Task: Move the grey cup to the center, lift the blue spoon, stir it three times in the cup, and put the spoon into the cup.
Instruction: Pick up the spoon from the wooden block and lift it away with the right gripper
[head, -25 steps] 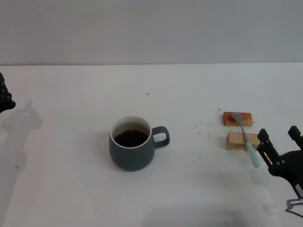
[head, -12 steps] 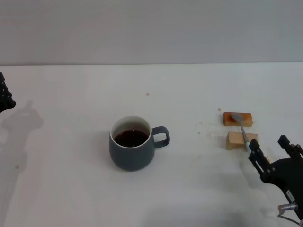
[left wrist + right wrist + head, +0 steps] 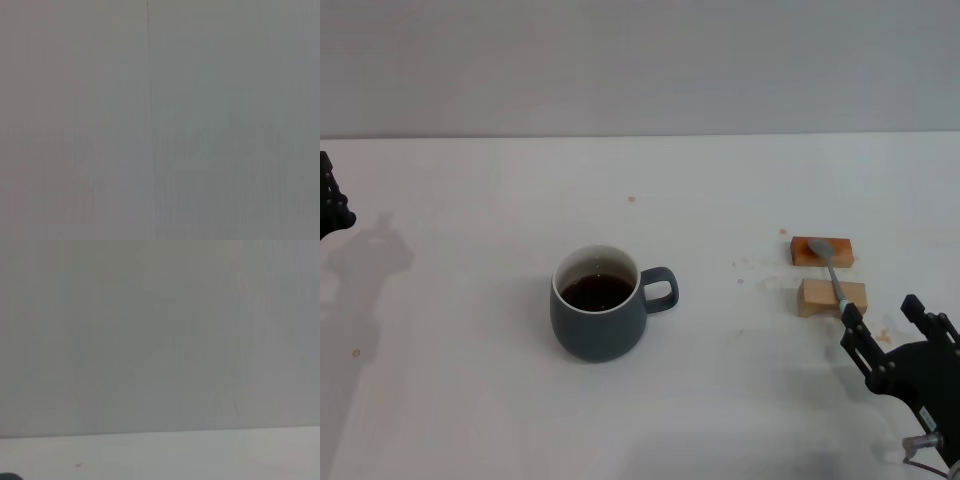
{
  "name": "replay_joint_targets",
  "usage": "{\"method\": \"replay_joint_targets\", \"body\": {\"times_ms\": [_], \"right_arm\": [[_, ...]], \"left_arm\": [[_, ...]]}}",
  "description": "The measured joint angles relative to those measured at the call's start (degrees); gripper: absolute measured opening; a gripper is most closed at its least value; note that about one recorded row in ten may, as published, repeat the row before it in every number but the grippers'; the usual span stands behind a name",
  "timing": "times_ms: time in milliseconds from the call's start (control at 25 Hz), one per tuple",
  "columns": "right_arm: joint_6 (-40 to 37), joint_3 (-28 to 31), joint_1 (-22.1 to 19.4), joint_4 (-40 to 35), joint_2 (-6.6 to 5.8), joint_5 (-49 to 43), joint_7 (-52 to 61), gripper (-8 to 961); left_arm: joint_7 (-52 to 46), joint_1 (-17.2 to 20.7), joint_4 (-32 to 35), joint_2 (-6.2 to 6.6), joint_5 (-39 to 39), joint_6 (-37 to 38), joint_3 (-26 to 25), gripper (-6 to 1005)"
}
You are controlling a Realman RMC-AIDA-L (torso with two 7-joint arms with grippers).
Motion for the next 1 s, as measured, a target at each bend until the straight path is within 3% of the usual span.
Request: {"method": "replay_joint_targets", "body": {"times_ms": [1000], "right_arm": [[0.42,-2.68,4.21,-4.76,0.01,2.33,1.47,617]], "left_arm": [[0.09,0.21,-1.2,-0.11,0.11,0.58,0.02,-2]]}}
